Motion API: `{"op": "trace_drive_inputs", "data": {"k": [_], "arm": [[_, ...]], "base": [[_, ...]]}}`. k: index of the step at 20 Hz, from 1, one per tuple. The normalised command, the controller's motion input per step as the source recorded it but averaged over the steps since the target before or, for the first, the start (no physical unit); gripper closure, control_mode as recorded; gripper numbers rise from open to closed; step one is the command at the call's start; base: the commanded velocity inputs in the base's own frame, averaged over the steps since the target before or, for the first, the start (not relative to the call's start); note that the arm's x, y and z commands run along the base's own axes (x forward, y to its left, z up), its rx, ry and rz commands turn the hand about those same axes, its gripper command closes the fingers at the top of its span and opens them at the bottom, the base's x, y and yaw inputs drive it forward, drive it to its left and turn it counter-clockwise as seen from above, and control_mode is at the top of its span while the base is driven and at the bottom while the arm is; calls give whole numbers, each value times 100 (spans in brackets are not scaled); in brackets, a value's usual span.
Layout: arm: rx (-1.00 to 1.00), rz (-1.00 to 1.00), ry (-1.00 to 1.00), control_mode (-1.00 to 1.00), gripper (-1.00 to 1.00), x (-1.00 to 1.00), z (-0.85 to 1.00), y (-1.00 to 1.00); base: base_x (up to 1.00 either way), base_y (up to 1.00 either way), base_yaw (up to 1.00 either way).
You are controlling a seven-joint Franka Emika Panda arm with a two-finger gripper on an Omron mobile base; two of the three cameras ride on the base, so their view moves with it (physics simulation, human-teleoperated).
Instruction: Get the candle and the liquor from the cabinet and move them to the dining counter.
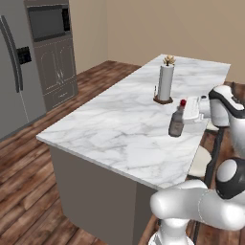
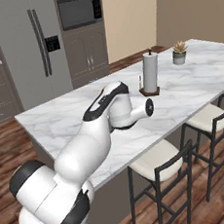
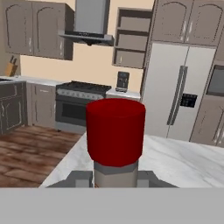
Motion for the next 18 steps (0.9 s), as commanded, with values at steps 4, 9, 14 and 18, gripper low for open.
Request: {"op": "trace_drive_inputs", "data": {"k": [4, 9, 14, 18], "arm": [[-2, 0, 3, -100, 100, 27, -24, -1], [0, 1, 2, -100, 100, 28, -23, -1], [0, 2, 1, -100, 100, 26, -28, -7], [0, 2, 1, -100, 100, 25, -29, -9]], "base": [[0, 0, 0], [0, 0, 0], [0, 0, 0], [0, 0, 0]]}}
